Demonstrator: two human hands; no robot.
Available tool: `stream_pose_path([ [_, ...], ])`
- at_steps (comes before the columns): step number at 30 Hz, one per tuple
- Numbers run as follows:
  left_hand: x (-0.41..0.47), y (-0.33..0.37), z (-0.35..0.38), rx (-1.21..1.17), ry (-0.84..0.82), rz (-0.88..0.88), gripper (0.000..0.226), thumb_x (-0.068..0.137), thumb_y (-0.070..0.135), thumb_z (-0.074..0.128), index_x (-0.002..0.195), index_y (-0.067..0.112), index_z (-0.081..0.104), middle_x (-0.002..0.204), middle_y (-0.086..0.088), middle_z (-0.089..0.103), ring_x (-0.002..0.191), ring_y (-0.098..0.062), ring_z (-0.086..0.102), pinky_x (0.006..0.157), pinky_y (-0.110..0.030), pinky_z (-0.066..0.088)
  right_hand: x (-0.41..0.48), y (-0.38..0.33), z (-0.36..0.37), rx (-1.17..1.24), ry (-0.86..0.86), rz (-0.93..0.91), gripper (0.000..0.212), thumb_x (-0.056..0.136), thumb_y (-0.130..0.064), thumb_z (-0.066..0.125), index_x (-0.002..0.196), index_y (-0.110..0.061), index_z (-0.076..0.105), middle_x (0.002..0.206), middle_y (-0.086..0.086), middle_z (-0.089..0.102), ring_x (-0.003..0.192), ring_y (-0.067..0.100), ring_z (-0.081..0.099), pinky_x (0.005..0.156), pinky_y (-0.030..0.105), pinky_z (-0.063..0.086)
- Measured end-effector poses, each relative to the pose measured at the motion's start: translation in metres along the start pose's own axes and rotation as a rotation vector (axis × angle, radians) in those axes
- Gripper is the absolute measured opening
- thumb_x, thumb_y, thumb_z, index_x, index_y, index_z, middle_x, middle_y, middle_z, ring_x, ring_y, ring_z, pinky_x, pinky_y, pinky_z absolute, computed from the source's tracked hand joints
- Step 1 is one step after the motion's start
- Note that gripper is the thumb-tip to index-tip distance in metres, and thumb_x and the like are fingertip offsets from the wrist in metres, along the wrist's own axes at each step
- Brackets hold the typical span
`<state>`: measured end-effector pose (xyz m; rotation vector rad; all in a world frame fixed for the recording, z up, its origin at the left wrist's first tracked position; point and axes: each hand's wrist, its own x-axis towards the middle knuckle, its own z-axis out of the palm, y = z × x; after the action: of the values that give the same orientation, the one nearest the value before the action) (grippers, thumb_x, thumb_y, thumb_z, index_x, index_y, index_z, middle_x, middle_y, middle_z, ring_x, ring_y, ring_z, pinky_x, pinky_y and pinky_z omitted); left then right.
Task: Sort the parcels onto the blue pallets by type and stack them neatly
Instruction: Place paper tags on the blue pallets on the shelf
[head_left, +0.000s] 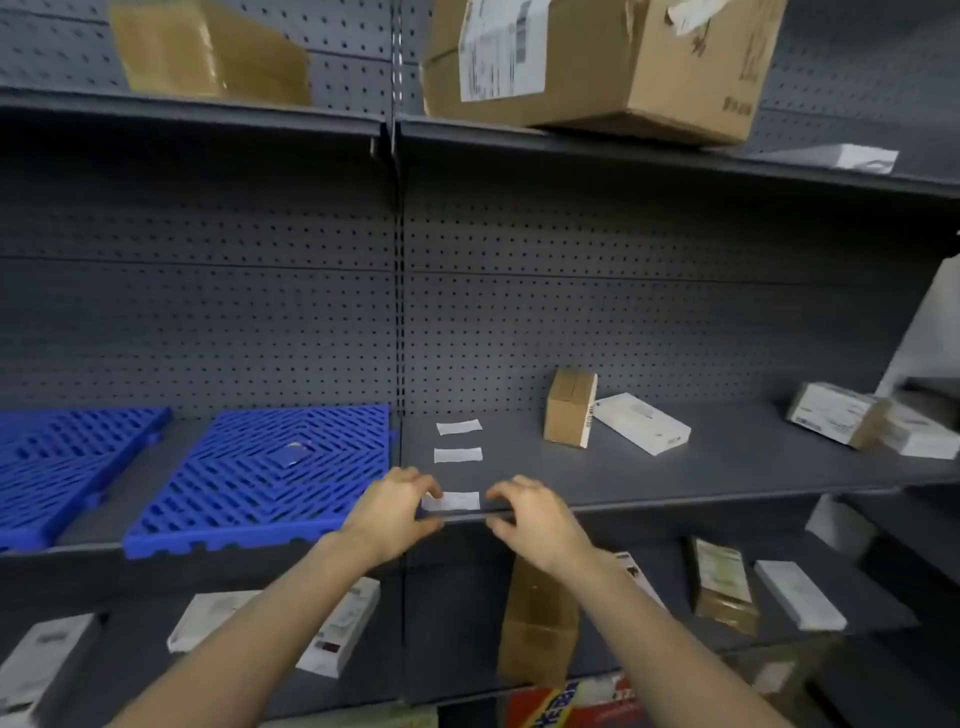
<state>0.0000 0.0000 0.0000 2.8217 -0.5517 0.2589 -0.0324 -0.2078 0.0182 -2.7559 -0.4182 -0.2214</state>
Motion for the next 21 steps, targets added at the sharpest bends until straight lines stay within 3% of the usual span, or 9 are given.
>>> stream_pose_path([
  [6, 0.045, -0.016, 0.029, 0.058, -0.017, -0.077, 0.035, 0.088, 0.037, 0.061, 0.12, 0.024, 0.056, 0.117, 0.0, 0.059, 0.115, -0.02, 0.049, 0.093, -0.031, 0.041, 0.06, 0.032, 0.034, 0.008, -0.065, 0.052, 0.036, 0.095, -0.034, 0.05, 0.128, -0.02, 0.055, 0.124, 0.002, 0.054, 0.115, 0.021, 0.051, 0.098, 0.034, 0.045],
  [9, 0.058, -0.023, 0.035, 0.02, -0.089, -0.13, 0.032, 0.082, 0.031, 0.067, 0.113, 0.027, 0.06, 0.107, 0.0, 0.061, 0.104, -0.019, 0.054, 0.086, -0.032, 0.047, 0.085, 0.044, 0.048, -0.041, -0.091, 0.059, 0.042, 0.093, -0.041, 0.051, 0.13, -0.019, 0.054, 0.125, 0.006, 0.051, 0.119, 0.024, 0.045, 0.1, 0.037, 0.041],
  [16, 0.066, -0.037, 0.038, -0.142, -0.106, -0.128, 0.021, 0.07, 0.026, 0.076, 0.085, 0.033, 0.064, 0.093, 0.01, 0.057, 0.082, -0.005, 0.056, 0.072, -0.02, 0.045, 0.111, 0.049, 0.063, 0.067, -0.065, -0.04, 0.014, 0.087, -0.031, 0.063, 0.096, -0.021, 0.062, 0.11, -0.001, 0.054, 0.105, 0.017, 0.048, 0.09, 0.03, 0.044],
  [21, 0.07, -0.041, 0.028, -0.31, -0.066, -0.155, 0.031, 0.068, 0.009, 0.08, 0.071, 0.032, 0.059, 0.083, 0.008, 0.063, 0.072, -0.003, 0.06, 0.064, -0.013, 0.047, 0.126, 0.047, 0.057, 0.282, -0.17, 0.04, 0.006, 0.084, -0.022, 0.067, 0.083, -0.024, 0.062, 0.083, -0.008, 0.065, 0.079, 0.01, 0.063, 0.077, 0.028, 0.055],
])
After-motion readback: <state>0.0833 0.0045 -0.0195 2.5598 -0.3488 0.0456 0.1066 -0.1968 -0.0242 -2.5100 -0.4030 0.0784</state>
